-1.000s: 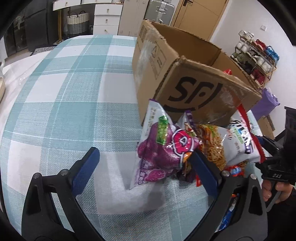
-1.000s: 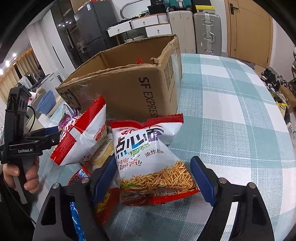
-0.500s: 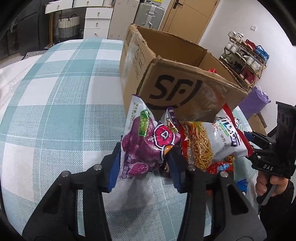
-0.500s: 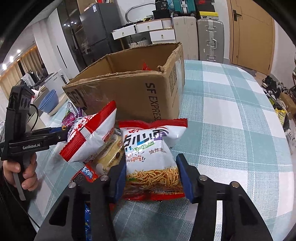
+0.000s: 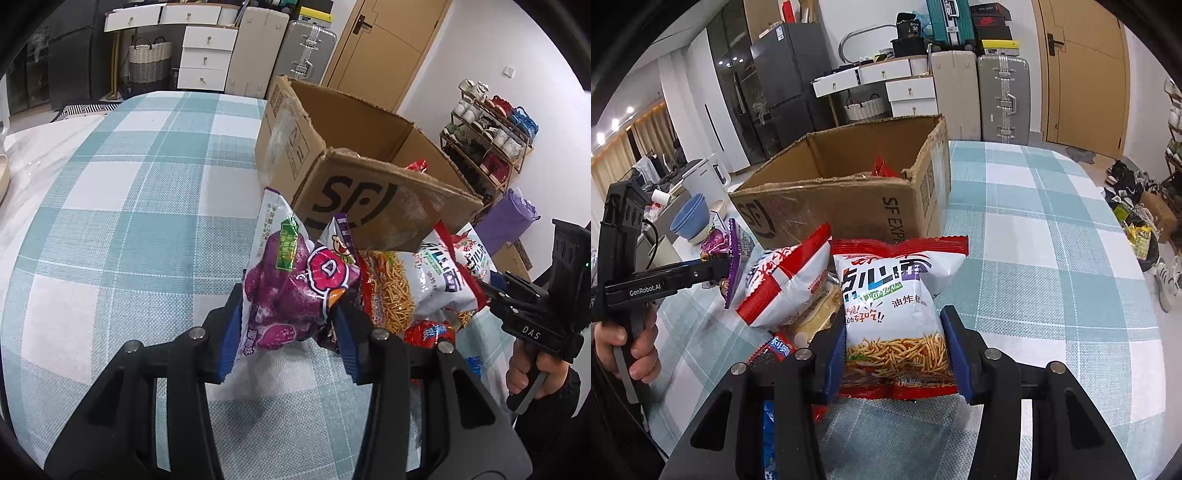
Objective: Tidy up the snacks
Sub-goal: 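Lift both held bags and carry them over the cardboard box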
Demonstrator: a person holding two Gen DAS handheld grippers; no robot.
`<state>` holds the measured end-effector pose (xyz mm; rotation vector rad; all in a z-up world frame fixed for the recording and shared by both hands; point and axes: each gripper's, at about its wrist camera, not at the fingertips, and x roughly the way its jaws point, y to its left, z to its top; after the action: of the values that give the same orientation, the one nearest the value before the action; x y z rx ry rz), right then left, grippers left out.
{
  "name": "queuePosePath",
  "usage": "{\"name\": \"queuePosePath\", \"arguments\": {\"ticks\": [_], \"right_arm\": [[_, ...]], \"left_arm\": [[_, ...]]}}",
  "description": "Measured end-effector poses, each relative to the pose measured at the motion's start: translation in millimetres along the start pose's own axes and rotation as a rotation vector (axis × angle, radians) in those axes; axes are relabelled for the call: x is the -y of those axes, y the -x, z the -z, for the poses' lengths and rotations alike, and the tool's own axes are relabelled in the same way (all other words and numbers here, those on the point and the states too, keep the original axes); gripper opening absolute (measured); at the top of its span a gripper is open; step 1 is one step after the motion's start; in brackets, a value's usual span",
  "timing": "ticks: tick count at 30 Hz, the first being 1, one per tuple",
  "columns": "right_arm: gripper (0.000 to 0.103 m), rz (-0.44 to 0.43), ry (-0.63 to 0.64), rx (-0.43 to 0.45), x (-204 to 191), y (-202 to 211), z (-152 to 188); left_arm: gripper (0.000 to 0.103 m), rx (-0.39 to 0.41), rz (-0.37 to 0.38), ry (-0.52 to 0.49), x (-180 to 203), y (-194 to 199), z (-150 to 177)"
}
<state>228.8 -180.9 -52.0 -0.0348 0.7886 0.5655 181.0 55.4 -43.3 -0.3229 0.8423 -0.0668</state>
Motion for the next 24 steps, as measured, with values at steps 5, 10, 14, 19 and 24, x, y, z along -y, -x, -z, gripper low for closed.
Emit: {"name": "queuePosePath", "arguments": {"ticks": [5, 10, 14, 19, 24], "right_arm": [[0.048, 0.007, 0.002, 0.03, -2.5, 12.7, -1.0], [0.048, 0.013, 0.004, 0.06, -4.8, 25.6, -2.3], [0.048, 0.016, 0.005, 0.084, -7.0, 36.1, -4.1], [0.048, 0.015, 0.003, 0.112, -5.7, 47.8, -7.3], [0.048, 0.017, 0.005, 0.135, -6.9, 56.1, -9.4]], "left_arm": [[0.042, 0.037, -0.003, 0.002, 1.2, 18.1, -2.2], [0.042, 0.072, -0.001, -0.002, 4.6, 37.4, -4.8], [0.042, 0.096, 0.0, -0.008, 9.7, 52.0, -5.8], [0.042, 0.122, 0.005, -0.017, 14.8, 65.5, -8.4], [0.042, 0.14, 0.01, -0.018, 19.0, 75.8, -11.5]]}}
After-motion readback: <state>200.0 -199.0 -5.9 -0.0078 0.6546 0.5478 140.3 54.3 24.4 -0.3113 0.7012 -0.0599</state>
